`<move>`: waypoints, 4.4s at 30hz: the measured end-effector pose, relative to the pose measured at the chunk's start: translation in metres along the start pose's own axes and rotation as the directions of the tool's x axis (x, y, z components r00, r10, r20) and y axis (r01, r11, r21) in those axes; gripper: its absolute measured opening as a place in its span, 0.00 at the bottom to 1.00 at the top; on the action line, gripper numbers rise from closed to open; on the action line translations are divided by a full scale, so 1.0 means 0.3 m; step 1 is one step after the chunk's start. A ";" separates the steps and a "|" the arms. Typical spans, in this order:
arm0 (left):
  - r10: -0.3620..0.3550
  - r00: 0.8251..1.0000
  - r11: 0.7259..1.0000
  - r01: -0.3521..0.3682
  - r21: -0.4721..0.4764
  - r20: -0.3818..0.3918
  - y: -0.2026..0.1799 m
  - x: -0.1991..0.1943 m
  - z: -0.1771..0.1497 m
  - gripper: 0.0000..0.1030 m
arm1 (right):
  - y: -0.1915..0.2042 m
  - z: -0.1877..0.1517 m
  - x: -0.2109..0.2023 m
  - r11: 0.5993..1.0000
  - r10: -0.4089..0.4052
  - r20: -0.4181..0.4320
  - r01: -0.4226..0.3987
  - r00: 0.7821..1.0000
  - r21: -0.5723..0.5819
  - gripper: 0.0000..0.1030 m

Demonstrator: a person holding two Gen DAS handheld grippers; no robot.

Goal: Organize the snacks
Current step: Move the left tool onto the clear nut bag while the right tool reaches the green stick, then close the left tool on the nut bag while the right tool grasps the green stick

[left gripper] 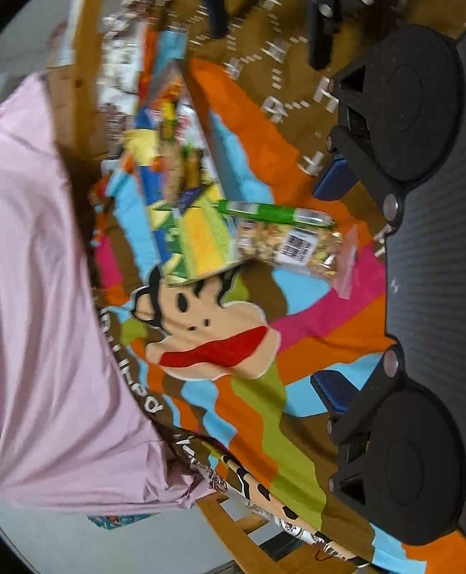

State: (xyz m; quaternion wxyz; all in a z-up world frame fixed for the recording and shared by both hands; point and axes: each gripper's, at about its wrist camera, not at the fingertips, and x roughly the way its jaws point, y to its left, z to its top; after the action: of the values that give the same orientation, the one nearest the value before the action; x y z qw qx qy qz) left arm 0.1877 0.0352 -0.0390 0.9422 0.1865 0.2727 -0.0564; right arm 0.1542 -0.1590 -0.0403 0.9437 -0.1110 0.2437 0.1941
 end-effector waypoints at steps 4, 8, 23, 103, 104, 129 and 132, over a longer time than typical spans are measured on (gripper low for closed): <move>-0.016 1.000 0.999 0.016 0.048 -0.006 -0.026 0.044 0.001 1.00 | 0.017 -0.005 0.011 0.999 -0.001 -0.003 0.001 1.000 -0.033 0.99; -0.039 0.999 0.998 0.040 0.053 -0.012 -0.029 0.086 0.018 1.00 | 0.031 0.000 0.052 0.997 0.006 -0.001 -0.006 1.000 -0.074 0.99; -0.112 0.990 0.988 0.102 -0.112 -0.083 0.107 0.239 0.010 1.00 | 0.094 0.133 0.288 0.997 0.055 -0.004 -0.055 0.999 -0.060 0.99; -0.483 0.856 0.761 0.307 -0.571 -0.184 0.097 0.342 0.046 0.57 | -0.316 0.107 0.271 0.851 0.485 -0.298 -0.366 0.822 0.377 0.70; -0.482 0.857 0.761 0.305 -0.572 -0.185 0.094 0.342 0.047 0.57 | -0.325 0.092 0.257 0.842 0.478 -0.270 -0.348 0.836 0.411 0.72; -0.223 0.967 0.902 0.158 -0.401 -0.121 -0.043 0.317 0.061 0.63 | -0.324 -0.001 0.324 0.868 0.272 -0.105 -0.196 0.957 0.457 0.32; -0.216 0.969 0.901 0.152 -0.406 -0.116 -0.039 0.310 0.062 0.56 | -0.300 0.000 0.322 0.891 0.260 -0.111 -0.194 0.959 0.410 0.32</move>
State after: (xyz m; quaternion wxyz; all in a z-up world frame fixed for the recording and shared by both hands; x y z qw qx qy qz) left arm 0.2730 0.0170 -0.0781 0.9260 -0.0299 0.3689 -0.0742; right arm 0.2699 -0.2098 -0.0787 0.8942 0.0956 0.3652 0.2405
